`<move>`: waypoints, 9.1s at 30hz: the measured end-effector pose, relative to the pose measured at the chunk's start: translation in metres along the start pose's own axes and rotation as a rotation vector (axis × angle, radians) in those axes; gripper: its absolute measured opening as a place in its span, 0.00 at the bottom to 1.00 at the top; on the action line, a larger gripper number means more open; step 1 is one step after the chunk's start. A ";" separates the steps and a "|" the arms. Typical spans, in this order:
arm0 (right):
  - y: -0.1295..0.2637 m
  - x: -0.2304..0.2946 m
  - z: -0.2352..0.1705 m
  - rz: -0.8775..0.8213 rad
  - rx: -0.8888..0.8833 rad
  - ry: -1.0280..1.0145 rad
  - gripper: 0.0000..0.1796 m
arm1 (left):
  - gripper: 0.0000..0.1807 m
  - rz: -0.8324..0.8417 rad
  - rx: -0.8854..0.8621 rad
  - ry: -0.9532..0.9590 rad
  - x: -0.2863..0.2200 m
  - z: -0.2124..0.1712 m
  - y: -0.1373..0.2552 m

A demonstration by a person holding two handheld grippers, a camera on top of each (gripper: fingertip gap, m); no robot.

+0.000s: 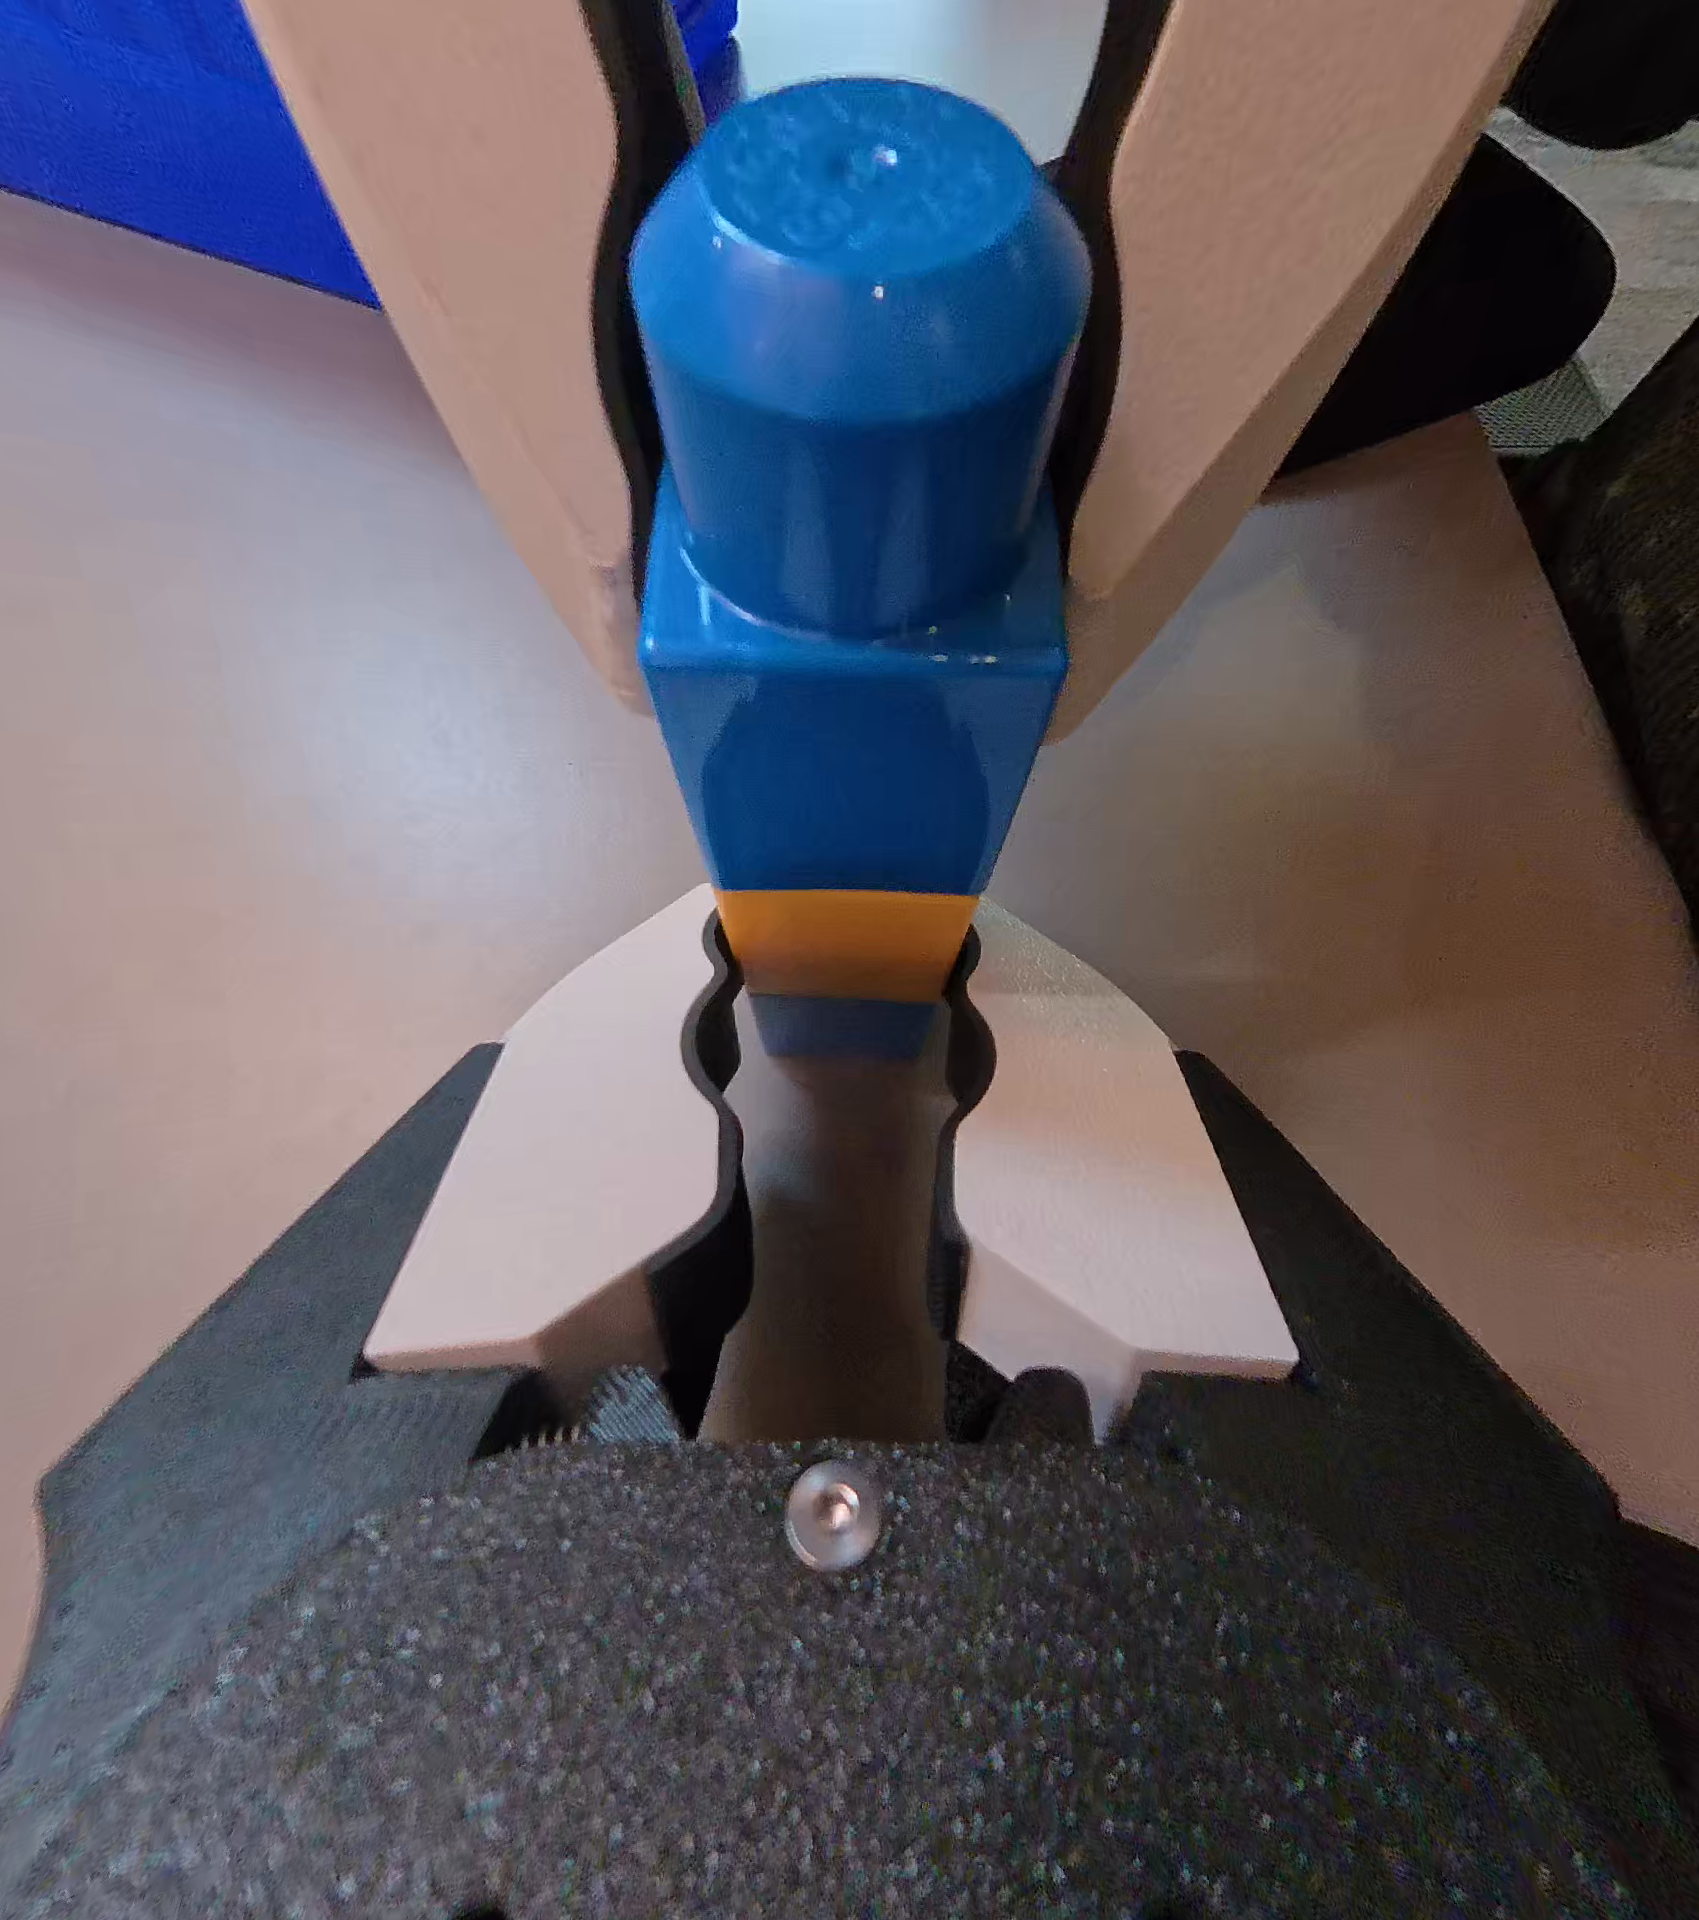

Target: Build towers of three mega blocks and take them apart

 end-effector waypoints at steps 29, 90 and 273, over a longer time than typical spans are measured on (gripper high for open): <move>0.020 0.008 0.010 0.024 -0.083 0.003 0.17 | 0.20 0.047 0.004 -0.004 -0.008 0.002 -0.002; 0.098 -0.053 -0.060 -0.256 -1.084 -0.433 0.17 | 0.00 1.101 -0.202 0.135 0.058 -0.016 0.134; 0.111 -0.039 -0.056 -0.231 -0.637 -0.068 0.18 | 0.21 0.324 0.124 0.128 -0.005 0.045 -0.069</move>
Point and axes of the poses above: each gripper's, where its closed fingertips meet, y back along the fingers, z out of its top, x = y × z across the jaws, the point moved 8 cm from there along y, back along the fingers, and after that the axes turned 13 degrees about -y, right-handed, at the moved point
